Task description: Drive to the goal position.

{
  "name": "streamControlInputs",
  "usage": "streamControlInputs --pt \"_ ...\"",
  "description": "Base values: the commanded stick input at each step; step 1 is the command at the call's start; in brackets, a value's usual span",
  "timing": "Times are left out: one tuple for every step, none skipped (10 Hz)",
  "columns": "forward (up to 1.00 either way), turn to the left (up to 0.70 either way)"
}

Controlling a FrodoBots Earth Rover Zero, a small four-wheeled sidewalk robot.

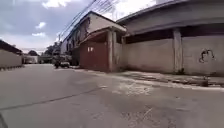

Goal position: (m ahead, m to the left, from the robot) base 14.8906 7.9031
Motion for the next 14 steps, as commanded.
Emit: streamControlInputs --pt "1.00 0.31" --pt "1.00 0.41" --pt "1.00 0.41" --pt "1.00 0.41" --pt "1.00 0.41" --pt "1.00 0.41" --pt "1.00 0.35" --pt "1.00 0.01" --pt "1.00 0.01" --pt "1.00 0.01" --pt "1.00 0.01" --pt "1.00 0.01" --pt "1.00 0.01" --pt "1.00 0.01"
